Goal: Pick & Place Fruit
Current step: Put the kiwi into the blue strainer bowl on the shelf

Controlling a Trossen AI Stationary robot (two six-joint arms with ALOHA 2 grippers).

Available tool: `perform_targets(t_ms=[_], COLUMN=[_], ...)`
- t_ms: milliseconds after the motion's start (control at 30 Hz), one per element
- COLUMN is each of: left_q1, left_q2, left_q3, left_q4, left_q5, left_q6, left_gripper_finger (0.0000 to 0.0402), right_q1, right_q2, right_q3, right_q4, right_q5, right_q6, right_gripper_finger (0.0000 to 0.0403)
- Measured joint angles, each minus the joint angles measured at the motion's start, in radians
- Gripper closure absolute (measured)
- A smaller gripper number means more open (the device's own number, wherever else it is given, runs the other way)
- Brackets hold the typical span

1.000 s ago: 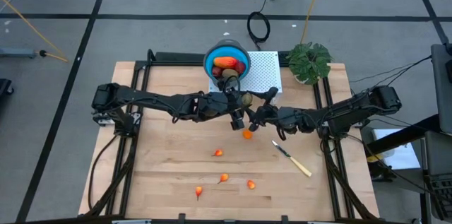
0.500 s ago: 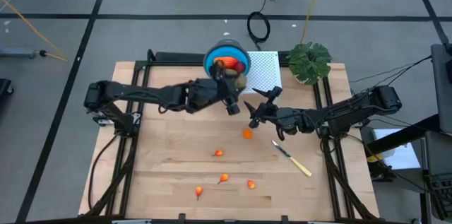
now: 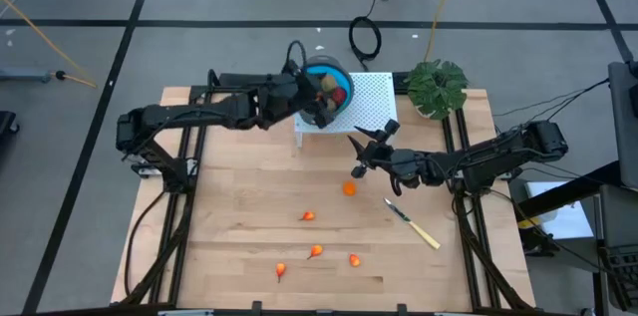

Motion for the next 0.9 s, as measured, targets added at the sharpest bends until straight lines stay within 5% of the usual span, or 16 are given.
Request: perform_targets(t_ms=[333, 767, 900], left_q1=[0.089, 0.163, 0.189], left_q2=[-0.014, -0.015, -0.015], left_q3=[0.0, 0.0, 0.0], left_q4=[-0.033, -0.061, -0.127], left_q5=[0.167, 0.438, 0.517], left_q6=[-0.175, -0.373, -0.431], left_gripper_finger=[0.0202, 0.02, 0.02], right_q1=[-0.039, -0.126, -0.133], right_q2=[-0.104, -0.326, -0.372], right_q3=[-0.001, -0.001, -0.001], right_q4=[-0.15, -0.474, -0.5], right_q5=[-0.029, -0.532, -0.607], right_q6=[0.038, 0.235, 0.238], right_gripper_finger=[0.0388, 0.04, 0.0402])
